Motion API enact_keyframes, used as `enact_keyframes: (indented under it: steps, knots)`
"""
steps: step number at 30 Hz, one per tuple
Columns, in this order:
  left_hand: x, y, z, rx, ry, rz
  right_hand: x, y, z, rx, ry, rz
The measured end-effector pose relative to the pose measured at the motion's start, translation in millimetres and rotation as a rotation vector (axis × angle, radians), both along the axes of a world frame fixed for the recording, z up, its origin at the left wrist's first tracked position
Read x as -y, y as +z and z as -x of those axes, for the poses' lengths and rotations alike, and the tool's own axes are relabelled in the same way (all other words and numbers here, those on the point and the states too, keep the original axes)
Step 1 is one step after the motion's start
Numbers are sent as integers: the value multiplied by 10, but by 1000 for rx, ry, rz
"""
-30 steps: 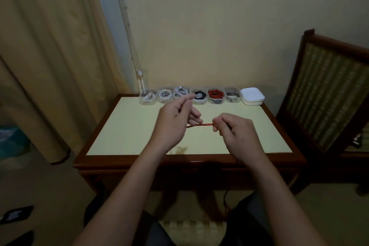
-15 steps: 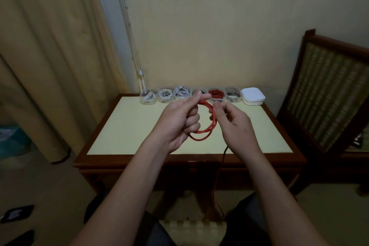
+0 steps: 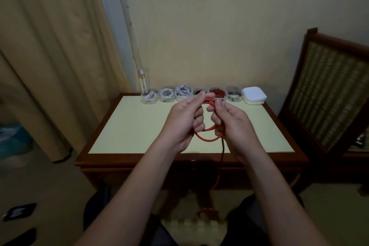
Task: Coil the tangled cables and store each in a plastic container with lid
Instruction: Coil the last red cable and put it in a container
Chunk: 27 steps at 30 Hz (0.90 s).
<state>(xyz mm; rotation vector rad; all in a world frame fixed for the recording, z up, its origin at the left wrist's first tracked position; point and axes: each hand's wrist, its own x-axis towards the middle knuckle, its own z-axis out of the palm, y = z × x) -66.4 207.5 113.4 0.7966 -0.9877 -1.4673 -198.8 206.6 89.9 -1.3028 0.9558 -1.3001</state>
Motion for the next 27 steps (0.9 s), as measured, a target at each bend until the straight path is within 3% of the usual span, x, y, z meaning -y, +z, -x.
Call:
enact_keyframes:
  steps: [8,16,27]
  knots:
    - [-29,-43,118,-196,-62,-112,-54,-14,-59,52,-111,2]
    - [-41,12,-4,-150,-45,-106,-39,-46,39,-196,-138,107]
    - [114,226,-629,-758,13,-189,-27,-355,535,-291,-359,65]
